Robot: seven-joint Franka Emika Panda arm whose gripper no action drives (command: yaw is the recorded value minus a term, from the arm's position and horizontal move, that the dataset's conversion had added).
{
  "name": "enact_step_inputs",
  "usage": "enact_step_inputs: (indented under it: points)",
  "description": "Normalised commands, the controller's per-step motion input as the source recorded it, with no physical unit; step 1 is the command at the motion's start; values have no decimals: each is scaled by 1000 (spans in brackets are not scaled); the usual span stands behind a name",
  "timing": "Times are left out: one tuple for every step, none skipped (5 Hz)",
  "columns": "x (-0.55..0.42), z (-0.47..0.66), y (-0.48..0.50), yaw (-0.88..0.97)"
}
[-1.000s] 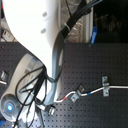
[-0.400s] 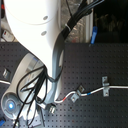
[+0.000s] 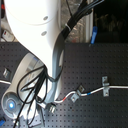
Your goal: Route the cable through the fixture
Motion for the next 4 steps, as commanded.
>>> enact_step_inputs:
  points:
    - [-279, 205, 157, 0]
    - [-282, 314, 66, 0]
    - [-298, 356, -77, 26]
    - [-46, -70, 2, 0]
